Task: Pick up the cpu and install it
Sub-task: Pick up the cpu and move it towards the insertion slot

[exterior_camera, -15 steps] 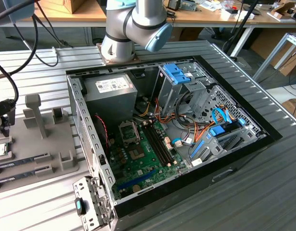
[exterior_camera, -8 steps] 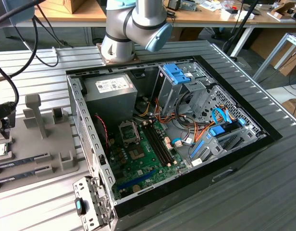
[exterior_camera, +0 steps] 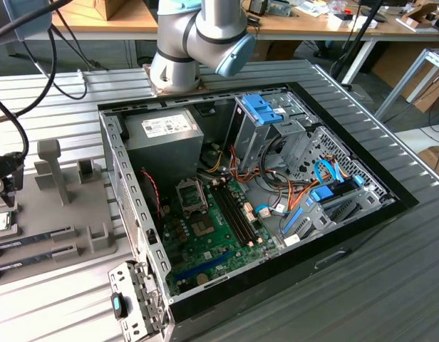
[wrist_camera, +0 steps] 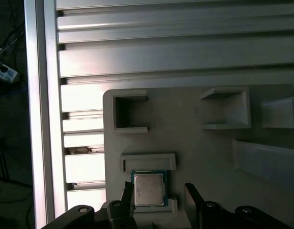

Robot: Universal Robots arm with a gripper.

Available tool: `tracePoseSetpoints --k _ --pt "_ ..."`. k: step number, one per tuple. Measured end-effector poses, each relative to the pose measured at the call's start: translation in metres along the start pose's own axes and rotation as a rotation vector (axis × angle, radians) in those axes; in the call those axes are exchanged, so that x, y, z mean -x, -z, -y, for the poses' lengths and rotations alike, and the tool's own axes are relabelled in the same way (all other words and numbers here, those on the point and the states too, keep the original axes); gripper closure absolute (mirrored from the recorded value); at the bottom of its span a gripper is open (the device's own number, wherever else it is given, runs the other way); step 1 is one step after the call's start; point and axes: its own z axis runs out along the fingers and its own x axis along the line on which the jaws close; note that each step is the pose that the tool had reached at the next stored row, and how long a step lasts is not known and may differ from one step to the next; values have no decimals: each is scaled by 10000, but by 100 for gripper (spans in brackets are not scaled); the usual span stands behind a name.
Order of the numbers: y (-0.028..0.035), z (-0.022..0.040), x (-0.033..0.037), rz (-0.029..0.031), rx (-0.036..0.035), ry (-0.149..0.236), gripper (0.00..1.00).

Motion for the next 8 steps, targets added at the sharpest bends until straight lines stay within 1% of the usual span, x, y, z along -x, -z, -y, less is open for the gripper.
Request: tracePoseSetpoints --k 8 --pt "-27 1 -1 0 0 0 46"
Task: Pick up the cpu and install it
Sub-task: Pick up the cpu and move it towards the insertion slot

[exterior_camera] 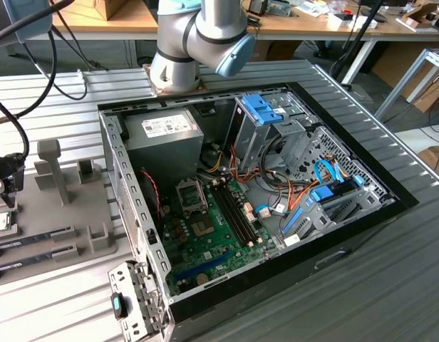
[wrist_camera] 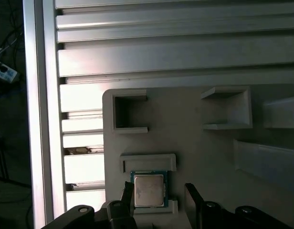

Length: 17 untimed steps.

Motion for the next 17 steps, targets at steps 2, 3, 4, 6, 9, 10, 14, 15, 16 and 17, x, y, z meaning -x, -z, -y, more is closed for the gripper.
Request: tracePoseSetpoints --k 2,3,4,6,9,10,14,15,16,17 --pt "-22 1 -1 0 -1 0 46" --pt "-47 2 -1 0 0 0 46" --pt "-57 2 -2 -1 0 0 46" --pt "-66 2 -2 -1 -1 0 46" --pt "-79 3 -2 0 0 0 46" --pt "-82 3 -2 0 -1 0 46" --pt "-100 3 -3 -1 0 0 46" --pt "-108 4 -3 0 0 0 46" --pt "-114 4 -3 -1 -1 0 46" --pt "-117 4 -3 -1 -1 0 46"
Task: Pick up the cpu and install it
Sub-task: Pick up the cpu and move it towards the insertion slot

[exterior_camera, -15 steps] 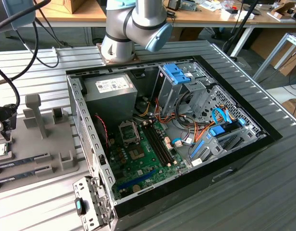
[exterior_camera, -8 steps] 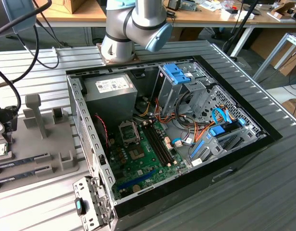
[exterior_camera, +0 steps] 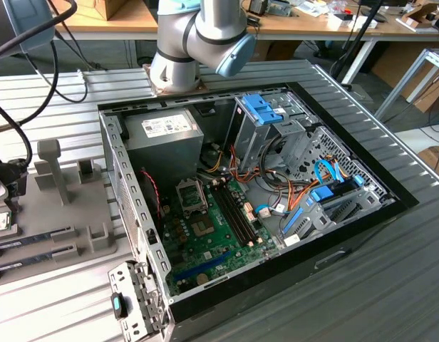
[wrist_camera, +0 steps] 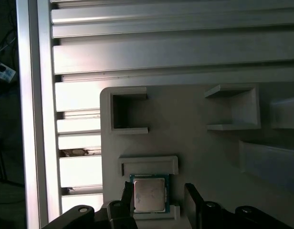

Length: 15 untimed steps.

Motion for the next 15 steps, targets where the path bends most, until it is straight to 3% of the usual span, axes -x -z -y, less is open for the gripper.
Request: tracePoseSetpoints --k 7,15 --pt "-36 6 -1 0 0 0 46" --pt "-108 63 -29 1 1 3 46"
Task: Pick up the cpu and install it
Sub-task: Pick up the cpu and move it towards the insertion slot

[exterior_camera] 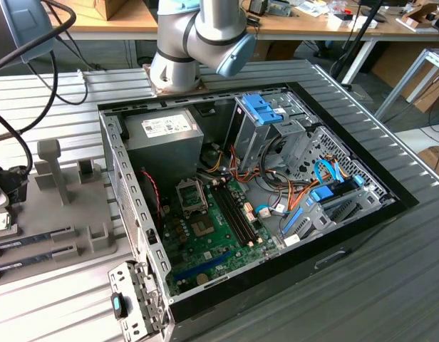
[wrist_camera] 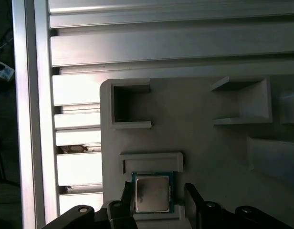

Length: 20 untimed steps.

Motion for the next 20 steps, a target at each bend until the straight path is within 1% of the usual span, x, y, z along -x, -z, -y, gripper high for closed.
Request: tracePoseSetpoints --k 5,9,16,20 --pt "-67 14 -5 -2 0 35 46" --pt "-91 16 -26 0 2 37 46" --pt "-138 17 -30 -1 1 36 46" --pt "-154 18 -31 -3 0 39 46"
